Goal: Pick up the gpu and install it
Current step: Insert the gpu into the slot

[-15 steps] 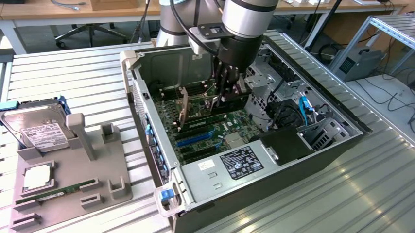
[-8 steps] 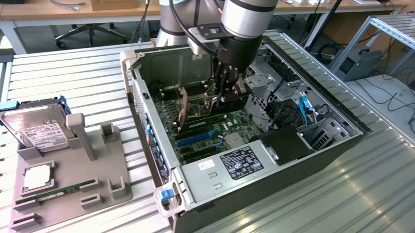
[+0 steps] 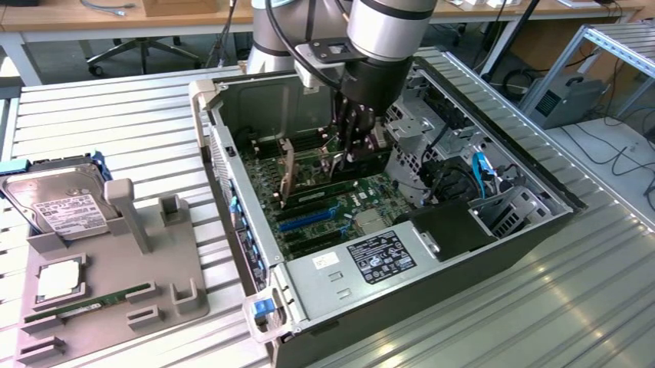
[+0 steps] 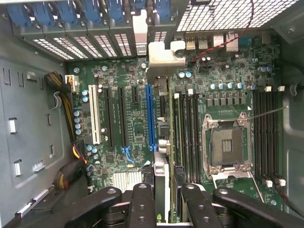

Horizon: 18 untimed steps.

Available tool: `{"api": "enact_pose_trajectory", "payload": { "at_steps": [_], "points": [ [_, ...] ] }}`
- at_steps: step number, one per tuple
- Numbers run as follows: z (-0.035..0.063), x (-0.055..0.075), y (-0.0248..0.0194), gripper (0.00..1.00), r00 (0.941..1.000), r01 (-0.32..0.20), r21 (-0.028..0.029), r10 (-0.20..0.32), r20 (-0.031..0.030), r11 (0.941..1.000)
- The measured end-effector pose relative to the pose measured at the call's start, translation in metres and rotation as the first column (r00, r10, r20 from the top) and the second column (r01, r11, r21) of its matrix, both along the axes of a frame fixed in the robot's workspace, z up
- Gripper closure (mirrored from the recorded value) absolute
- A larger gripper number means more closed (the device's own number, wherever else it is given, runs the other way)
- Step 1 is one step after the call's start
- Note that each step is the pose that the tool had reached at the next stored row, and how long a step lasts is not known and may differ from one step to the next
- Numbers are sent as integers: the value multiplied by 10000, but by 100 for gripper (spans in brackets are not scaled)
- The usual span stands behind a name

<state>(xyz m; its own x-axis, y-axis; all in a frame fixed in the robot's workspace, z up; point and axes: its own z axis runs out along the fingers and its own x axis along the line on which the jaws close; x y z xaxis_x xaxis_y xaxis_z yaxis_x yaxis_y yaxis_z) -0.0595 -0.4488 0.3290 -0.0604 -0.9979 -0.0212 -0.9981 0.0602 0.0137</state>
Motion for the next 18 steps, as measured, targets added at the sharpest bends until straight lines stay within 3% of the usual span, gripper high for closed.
{"api": "enact_pose_trajectory", "payload": {
  "at_steps": [18],
  "points": [
    [-12, -41, -15, 73, 10000, 2, 1, -2, 1, 10000]
  ]
}}
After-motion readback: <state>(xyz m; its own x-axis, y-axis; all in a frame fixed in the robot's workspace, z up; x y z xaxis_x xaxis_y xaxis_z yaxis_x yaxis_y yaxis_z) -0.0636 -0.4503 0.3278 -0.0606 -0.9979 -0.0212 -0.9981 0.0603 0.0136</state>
